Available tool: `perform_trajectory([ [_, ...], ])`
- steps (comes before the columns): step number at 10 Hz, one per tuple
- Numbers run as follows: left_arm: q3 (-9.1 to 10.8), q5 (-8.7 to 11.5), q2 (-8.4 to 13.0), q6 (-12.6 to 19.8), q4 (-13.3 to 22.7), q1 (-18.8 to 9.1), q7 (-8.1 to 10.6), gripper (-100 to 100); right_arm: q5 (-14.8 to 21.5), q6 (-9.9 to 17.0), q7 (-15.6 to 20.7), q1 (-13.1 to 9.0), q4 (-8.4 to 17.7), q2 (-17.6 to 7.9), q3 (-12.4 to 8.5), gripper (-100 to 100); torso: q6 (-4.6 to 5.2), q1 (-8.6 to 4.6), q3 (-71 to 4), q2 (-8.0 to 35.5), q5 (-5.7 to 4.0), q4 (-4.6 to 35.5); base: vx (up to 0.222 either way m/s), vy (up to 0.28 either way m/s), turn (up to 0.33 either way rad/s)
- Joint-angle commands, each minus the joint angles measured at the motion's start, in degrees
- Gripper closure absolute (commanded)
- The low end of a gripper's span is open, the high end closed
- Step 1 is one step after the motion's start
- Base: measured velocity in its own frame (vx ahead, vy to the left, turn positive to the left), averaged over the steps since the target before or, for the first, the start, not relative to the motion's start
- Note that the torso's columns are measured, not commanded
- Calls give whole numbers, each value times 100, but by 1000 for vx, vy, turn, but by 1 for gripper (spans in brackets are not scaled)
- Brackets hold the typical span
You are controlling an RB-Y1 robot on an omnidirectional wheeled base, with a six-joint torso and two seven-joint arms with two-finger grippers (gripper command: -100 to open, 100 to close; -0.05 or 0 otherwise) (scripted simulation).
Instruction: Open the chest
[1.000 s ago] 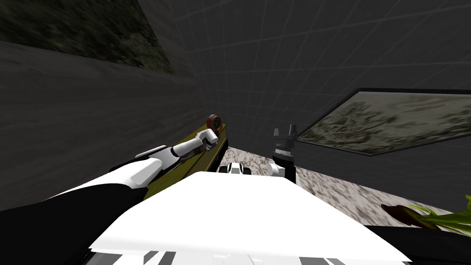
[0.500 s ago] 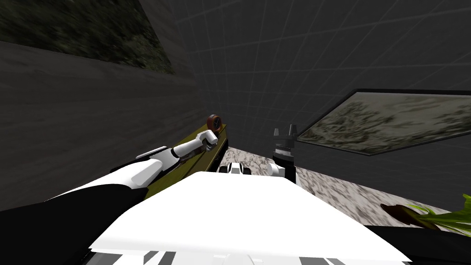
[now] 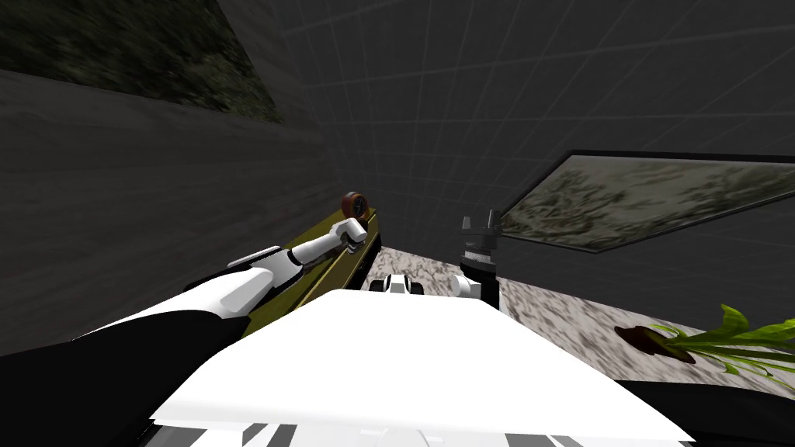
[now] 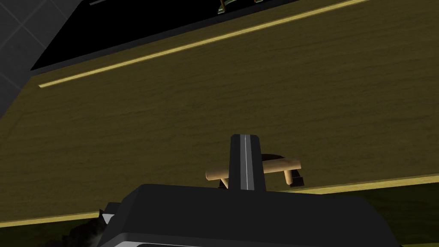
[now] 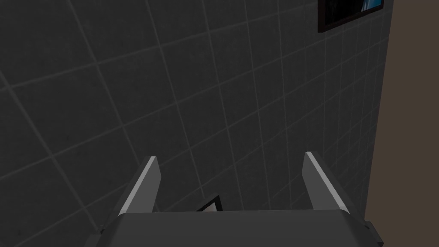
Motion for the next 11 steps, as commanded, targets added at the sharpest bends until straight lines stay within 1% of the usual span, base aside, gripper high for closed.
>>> perform_trajectory([
  [1, 86, -32, 15, -111, 190, 25, -15, 100, 0, 0, 0, 0, 0, 0, 0, 0, -3, 16, 0, 1, 4, 1, -63, -166, -154],
  [2, 63, -24, 7, -77, 143, 15, -8, 100, 0, 0, 0, 0, 0, 0, 0, 0, -3, 18, 0, 2, 5, 1, -28, -79, -27],
  [3, 65, 66, 85, 21, 67, -19, -4, -100, 0, 0, 0, 1, 0, -1, -2, 0, -7, 47, -4, -7, 11, -1, 12, 67, 75],
  [4, 64, 86, 103, 45, 49, -26, -3, -100, 0, 0, 0, 2, 0, -3, -3, 0, -9, 82, -10, -16, 22, -4, 36, 146, 39],
  [5, 64, 133, 143, 98, 8, -43, 0, -100, 0, 0, 0, 3, 0, -4, -4, 0, -6, 77, -12, -17, 24, -5, 63, 179, 23],
  [6, 61, 102, 113, 52, 47, -37, -8, -100, -1, 0, 0, 3, 0, -5, -5, 0, -4, 52, -11, -16, 16, -4, 33, 89, 3],
  [7, 70, -14, 35, -116, 230, 69, -72, -100, 0, 0, 0, 2, 0, -3, -4, 0, -1, -6, 0, 2, 0, 0, 9, 40, -24],
  [8, 73, -62, 1, -188, 306, 112, -98, -100, 0, 0, 0, 1, 0, -2, -2, 0, 5, -9, 8, -4, 10, -13, 0, 30, -43],
  [9, 76, -111, -32, -260, 381, 155, -124, -100, 0, 0, 0, 1, 0, -2, -2, 0, 3, 22, -2, -22, 31, -29, -5, 14, -32],
  [10, 92, -98, 12, -167, 290, 95, -87, -100, 0, 0, 0, 1, 0, -2, -2, 0, 0, 51, -11, -41, 49, -44, -9, -2, -4],
  [11, 65, 58, 86, -8, 118, 5, -33, 100, 0, 0, 0, 2, 0, -2, -2, 0, -2, 58, -19, -45, 42, -36, -4, -29, 32],
])
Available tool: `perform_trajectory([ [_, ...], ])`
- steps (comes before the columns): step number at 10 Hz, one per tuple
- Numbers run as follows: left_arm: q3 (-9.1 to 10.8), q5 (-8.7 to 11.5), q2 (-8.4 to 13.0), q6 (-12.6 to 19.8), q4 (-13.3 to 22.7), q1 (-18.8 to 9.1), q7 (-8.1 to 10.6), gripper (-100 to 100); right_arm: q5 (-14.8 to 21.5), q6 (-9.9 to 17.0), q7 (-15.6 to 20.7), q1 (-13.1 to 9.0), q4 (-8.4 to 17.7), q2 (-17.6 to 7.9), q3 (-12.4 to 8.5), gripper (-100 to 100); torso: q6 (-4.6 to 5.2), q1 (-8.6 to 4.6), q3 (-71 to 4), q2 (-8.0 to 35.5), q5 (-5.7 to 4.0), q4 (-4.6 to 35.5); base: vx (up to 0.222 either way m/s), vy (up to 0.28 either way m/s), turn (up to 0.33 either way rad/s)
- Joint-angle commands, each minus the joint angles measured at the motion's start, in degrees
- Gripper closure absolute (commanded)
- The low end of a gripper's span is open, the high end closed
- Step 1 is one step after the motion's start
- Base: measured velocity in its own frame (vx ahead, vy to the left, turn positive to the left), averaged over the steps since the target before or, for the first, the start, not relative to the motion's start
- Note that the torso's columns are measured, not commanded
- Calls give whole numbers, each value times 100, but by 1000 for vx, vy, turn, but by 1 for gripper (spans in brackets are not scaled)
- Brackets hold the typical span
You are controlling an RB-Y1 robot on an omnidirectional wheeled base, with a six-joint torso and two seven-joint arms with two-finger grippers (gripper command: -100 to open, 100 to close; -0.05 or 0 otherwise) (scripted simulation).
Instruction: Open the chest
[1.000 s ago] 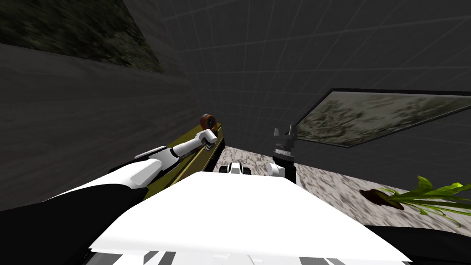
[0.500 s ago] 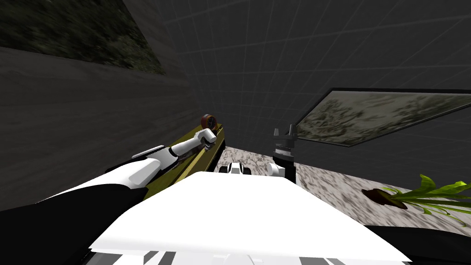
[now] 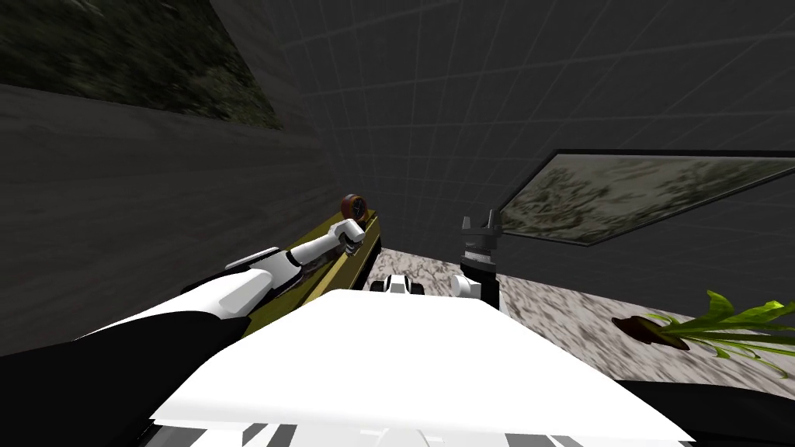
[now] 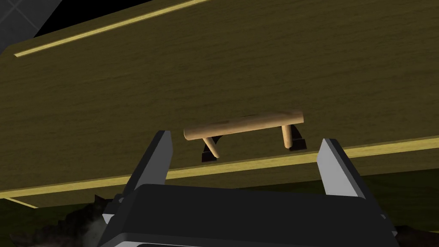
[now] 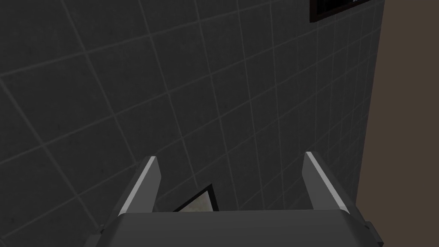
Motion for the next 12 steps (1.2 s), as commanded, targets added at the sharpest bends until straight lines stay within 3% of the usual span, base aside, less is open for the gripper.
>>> perform_trajectory([
  [1, -4, 88, 52, 87, -135, -55, 39, 100, 0, 0, 0, 1, 0, 0, 0, 0, -11, -23, 2, 20, -23, 14, 24, -20, -49],
  [7, -38, 40, 69, 201, -235, -139, 186, 100, 0, 0, 0, -1, 0, 2, 2, 0, 0, -55, 15, 38, -41, 34, -49, -147, -3],
  [8, -49, 213, 89, 365, -301, -131, 218, -100, 0, 0, 0, 0, 0, 1, 1, 0, -3, -13, 9, 29, -32, 32, 47, -10, 39],
  [12, -62, 603, 134, 712, -433, -106, 273, -100, 0, 0, 0, 1, 0, -1, -1, 0, 0, -35, 15, 33, -35, 31, 95, 31, 43],
])
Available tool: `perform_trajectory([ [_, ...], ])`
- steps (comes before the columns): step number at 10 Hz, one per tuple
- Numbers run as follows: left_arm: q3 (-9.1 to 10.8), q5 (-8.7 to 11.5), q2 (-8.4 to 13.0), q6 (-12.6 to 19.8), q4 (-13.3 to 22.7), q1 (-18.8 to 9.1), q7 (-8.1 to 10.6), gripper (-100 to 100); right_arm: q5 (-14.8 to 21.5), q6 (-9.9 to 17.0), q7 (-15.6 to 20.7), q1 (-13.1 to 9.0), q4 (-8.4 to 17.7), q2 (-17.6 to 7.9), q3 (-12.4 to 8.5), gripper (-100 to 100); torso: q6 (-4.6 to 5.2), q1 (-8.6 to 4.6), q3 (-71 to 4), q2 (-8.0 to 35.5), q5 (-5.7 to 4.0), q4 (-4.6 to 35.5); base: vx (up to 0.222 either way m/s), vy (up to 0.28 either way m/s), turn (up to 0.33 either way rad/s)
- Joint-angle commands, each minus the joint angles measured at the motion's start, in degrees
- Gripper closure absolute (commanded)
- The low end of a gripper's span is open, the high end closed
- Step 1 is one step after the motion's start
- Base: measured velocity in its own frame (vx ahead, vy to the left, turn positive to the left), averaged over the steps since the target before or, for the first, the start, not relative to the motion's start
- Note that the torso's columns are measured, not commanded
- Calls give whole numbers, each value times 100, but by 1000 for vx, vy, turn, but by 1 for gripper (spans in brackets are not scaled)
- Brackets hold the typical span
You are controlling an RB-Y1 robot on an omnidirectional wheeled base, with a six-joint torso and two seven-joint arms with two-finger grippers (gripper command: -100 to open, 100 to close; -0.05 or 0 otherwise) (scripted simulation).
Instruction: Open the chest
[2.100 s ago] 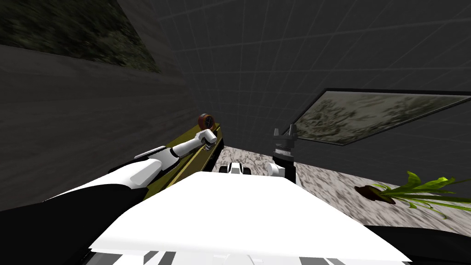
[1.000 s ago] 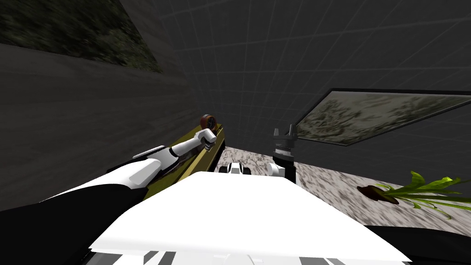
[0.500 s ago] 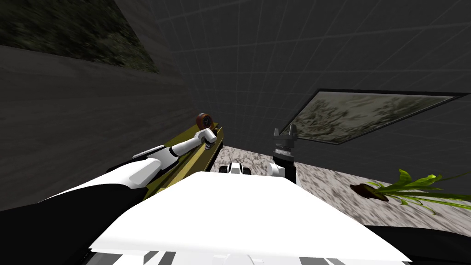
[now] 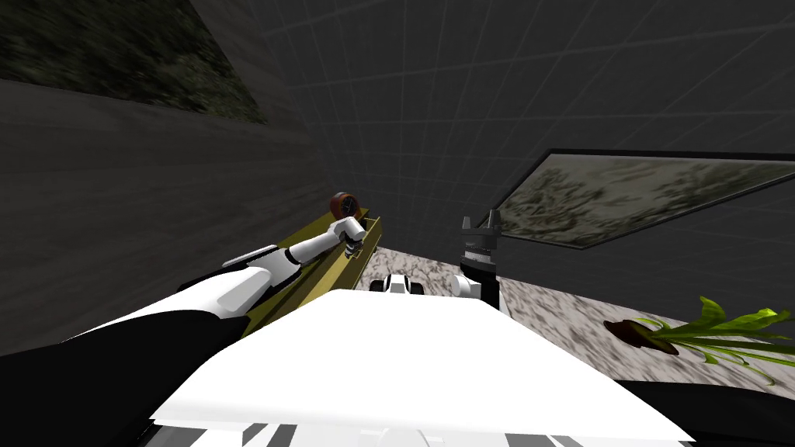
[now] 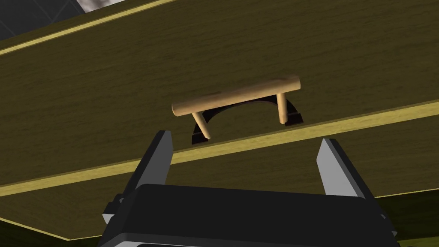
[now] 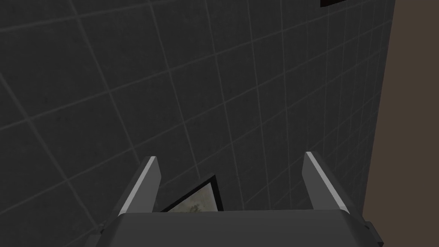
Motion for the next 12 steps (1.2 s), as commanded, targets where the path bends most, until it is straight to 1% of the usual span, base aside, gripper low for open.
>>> perform_trajectory([
  [1, -11, 261, 40, 246, -114, 38, 57, -100, 0, 0, 0, 0, 0, 0, 0, 0, 5, 2, -4, -11, 6, -7, 84, 15, 37],
  [2, 0, 198, 44, 185, -98, 27, 42, -100, 0, 0, 0, 0, 0, 0, 0, 0, 3, 0, -5, -9, 6, -10, 32, 5, 16],
  [3, -9, 87, -15, 52, 56, 127, -12, -100, 0, 0, 0, -1, 0, 0, 1, 0, 5, -3, 2, 4, 5, -4, 0, 8, -36],
  [5, -21, -36, -82, -104, 219, 225, -68, -100, 0, 0, 0, -2, 0, 1, 1, 0, 2, 2, 14, 17, 9, -2, -8, 23, -33],
  [6, 1, 0, -40, -10, 138, 162, -37, -100, 0, 0, 0, -2, 0, 1, 1, 0, 0, 22, 8, -4, 32, -23, -9, 6, -13],
  [7, -4, 137, 12, 114, -9, 88, 11, 100, 0, 0, 0, -2, 0, 0, 1, 0, -4, 23, -4, -14, 24, -20, -2, -12, 60],
  [8, 3, 211, 52, 208, -107, 29, 45, 100, 0, 0, 0, -1, 0, 1, 0, 0, 0, 7, -7, -13, 11, -10, 13, -26, 29],
  [9, -2, 144, 21, 116, -50, 75, 33, 100, 0, 0, 0, -1, 0, 1, 1, 0, -14, -14, 1, 18, -11, 7, 15, -10, 5],
  [12, -23, 80, 9, 153, -78, 38, 114, 100, 0, 0, 0, -3, 0, 2, 3, 0, 0, -41, 20, 37, -7, 7, -45, -138, -19],
])
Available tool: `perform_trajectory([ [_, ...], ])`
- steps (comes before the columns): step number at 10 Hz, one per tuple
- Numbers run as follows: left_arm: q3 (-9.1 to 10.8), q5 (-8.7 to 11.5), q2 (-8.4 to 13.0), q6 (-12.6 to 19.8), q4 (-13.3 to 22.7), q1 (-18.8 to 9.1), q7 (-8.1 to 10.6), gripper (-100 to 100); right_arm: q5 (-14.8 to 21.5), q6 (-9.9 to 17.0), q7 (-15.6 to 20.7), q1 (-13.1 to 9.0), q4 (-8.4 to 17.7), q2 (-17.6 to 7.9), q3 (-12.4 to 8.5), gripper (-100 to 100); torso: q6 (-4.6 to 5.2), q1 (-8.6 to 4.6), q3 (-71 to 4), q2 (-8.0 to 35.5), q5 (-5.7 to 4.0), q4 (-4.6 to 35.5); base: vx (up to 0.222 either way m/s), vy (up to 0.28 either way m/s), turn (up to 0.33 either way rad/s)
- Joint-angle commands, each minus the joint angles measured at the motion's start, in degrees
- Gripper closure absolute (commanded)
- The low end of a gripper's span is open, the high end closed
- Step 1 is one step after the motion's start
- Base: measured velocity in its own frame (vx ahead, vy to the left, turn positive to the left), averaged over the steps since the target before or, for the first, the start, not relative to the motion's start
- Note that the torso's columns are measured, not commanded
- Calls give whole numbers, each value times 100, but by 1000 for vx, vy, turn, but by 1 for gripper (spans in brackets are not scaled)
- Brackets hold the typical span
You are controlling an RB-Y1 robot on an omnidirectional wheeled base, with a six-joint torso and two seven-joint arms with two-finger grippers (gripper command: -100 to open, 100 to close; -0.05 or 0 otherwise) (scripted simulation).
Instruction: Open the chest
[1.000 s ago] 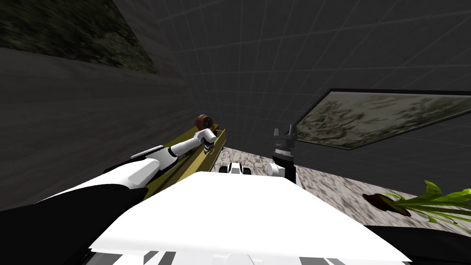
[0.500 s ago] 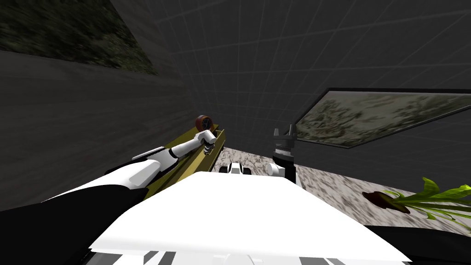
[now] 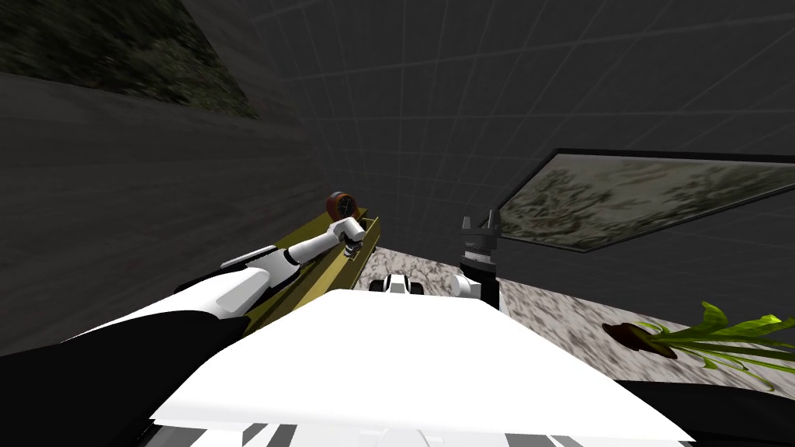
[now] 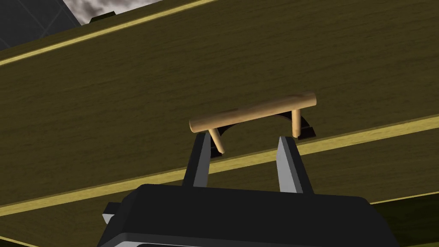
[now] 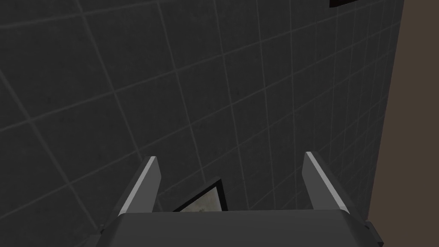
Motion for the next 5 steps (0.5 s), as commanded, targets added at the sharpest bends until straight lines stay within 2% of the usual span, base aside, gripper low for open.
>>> perform_trajectory([
  [1, 71, 61, 112, -38, 74, -18, -137, -100, 0, 0, 0, 0, 0, 0, 0, 0, -5, 5, -2, 1, -4, 3, -43, -126, -16],
  [3, 226, 222, 358, -111, 232, -38, -459, -100, 0, 0, 0, 0, 0, -1, -1, 0, -12, 66, -19, -28, 7, 1, -18, -80, -16],
  [5, 381, 384, 605, -184, 390, -59, -780, -100, 0, 0, 0, 1, 0, -1, -1, 0, -2, 41, -20, -30, 6, -4, -21, -88, -9],
])
